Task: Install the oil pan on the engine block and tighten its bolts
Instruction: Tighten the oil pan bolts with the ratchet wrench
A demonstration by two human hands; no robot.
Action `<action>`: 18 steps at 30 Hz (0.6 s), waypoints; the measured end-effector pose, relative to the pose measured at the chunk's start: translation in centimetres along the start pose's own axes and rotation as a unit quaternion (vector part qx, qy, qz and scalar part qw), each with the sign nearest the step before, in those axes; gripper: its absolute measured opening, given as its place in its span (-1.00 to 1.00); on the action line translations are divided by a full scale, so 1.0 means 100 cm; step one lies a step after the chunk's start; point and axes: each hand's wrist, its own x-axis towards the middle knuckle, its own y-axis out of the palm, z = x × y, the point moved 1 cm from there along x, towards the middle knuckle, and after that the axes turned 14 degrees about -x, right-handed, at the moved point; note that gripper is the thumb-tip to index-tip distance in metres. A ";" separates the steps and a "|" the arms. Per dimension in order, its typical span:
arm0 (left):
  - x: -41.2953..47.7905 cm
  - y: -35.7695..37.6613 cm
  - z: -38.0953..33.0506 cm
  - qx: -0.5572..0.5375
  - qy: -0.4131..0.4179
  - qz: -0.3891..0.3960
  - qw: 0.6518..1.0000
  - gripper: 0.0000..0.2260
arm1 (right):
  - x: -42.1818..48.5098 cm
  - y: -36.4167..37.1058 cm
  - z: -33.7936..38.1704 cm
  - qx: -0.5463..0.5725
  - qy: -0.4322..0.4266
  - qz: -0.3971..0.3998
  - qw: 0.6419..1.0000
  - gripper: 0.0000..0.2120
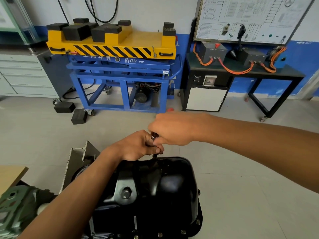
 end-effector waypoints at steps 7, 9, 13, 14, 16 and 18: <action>-0.001 0.001 -0.004 0.011 0.009 -0.019 1.000 -0.70 | -0.003 0.008 0.019 0.055 0.129 -0.037 0.989 -0.54; -0.001 0.001 -0.003 0.018 0.004 -0.021 1.000 -0.78 | -0.002 0.008 0.017 0.058 0.119 -0.028 0.991 -0.58; -0.001 0.000 -0.002 0.019 -0.003 -0.015 1.000 -0.91 | -0.015 0.003 -0.008 0.055 0.085 -0.011 0.995 -0.81; -0.001 0.000 -0.002 0.022 -0.003 -0.008 1.000 -0.90 | -0.020 0.002 -0.017 0.062 0.088 -0.014 0.994 -0.77; 0.000 0.000 -0.003 0.030 0.000 0.013 0.999 -0.87 | -0.026 0.005 -0.032 0.066 0.087 -0.042 0.993 -0.78; 0.002 0.001 -0.004 0.039 0.005 0.031 0.999 -0.85 | -0.022 0.011 -0.040 0.042 0.083 -0.077 0.993 -0.84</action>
